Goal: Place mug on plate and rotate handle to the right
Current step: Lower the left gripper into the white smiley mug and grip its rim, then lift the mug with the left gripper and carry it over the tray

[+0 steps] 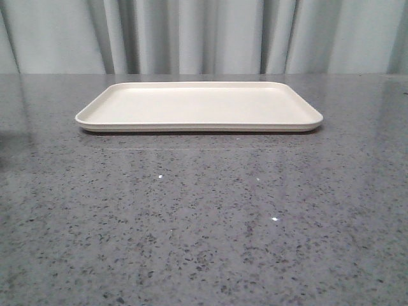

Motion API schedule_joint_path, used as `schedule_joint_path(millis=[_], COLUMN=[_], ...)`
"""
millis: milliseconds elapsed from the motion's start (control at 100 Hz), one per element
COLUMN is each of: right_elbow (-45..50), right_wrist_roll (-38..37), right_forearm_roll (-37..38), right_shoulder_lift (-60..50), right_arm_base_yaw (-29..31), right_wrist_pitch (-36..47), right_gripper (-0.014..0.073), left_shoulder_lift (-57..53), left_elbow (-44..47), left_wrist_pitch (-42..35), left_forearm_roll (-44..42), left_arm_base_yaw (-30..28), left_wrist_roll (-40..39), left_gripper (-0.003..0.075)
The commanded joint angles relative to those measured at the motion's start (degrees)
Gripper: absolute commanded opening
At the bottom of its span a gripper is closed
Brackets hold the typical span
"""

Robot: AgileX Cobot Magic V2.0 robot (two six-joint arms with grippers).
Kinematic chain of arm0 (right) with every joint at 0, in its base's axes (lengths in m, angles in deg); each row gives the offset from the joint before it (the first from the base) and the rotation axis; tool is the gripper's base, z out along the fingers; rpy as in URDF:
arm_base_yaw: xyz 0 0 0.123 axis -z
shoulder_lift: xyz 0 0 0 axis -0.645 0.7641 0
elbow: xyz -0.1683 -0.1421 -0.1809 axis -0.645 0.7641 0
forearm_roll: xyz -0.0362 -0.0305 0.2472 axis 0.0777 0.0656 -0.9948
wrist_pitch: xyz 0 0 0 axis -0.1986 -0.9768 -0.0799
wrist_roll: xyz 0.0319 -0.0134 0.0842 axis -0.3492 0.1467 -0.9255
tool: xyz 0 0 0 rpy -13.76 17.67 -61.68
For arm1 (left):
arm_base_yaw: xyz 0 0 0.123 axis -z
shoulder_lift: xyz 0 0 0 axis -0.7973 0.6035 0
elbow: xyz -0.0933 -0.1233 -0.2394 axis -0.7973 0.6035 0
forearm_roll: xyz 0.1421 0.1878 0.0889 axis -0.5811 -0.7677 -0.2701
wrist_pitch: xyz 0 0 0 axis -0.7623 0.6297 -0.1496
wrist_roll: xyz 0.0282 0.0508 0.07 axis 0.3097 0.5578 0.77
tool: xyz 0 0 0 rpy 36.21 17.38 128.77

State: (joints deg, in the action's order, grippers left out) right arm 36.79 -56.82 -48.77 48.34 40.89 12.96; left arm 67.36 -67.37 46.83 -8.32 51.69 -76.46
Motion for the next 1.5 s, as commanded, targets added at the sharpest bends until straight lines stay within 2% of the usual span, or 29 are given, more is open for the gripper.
schedule_joint_path(millis=[0, 310, 390, 660, 830, 930, 1080, 1150, 1210, 1340, 1490], right_elbow=[-5.02, -15.53, -15.66, -15.16, -15.16, -15.16, -15.16, -15.16, -15.16, -15.16, -15.16], right_wrist_roll=[0.18, 0.17, 0.17, 0.17, 0.17, 0.17, 0.17, 0.17, 0.17, 0.17, 0.17], right_forearm_roll=[0.83, 0.83, 0.83, 0.83, 0.83, 0.83, 0.83, 0.83, 0.83, 0.83, 0.83], right_shoulder_lift=[3.28, 13.27, 14.6, 14.75, 14.75, 14.75, 14.75, 14.75, 14.75, 14.75, 14.75], right_arm_base_yaw=[0.35, 0.35, 0.35, 0.35, 0.35, 0.35, 0.35, 0.35, 0.35, 0.35, 0.35], right_wrist_pitch=[1.11, -5.24, -4.34, -4.92, -4.86, -4.86, -4.86, -4.86, -4.86, -4.86, -4.86], right_gripper=[-0.0061, -0.0061, -0.0061, -0.0061, -0.0061, -0.0061, -0.0061, -0.0061, -0.0061, -0.0061, -0.0061], left_shoulder_lift=[4.12, 12.75, 13.23, 13.58, 15.61, 17.92, 21.89, 24.09, 26.47, 33.27, 40.32], left_elbow=[-4.95, -12.17, -12.17, -12.17, -12.9, -14.61, -17.58, -19.11, -21.33, -25.93, -31.3], left_wrist_pitch=[-3.18, -1.13, -3.48, -3.42, 1.92, 5.74, 7.06, 8.16, 12.09, 19.14, 22.29], left_forearm_roll=[1.91, 4.22, 4.09, 4.1, 4.1, 4.1, 4.1, 4.1, 4.1, 4.1, 4.61], left_arm_base_yaw=[-0.13, -0.13, -0.13, -0.13, -0.13, -0.13, -0.13, -0.13, -0.13, -0.13, -0.13], left_wrist_roll=[-0.52, -0.52, -0.52, -0.52, -0.52, -0.52, -0.52, -0.52, -0.52, -0.52, -0.63], left_gripper=[-0.0019, -0.0019, -0.0019, -0.0019, -0.0012, 0.0064, 0.0302, 0.0382, 0.0405, 0.0407, 0.0407])
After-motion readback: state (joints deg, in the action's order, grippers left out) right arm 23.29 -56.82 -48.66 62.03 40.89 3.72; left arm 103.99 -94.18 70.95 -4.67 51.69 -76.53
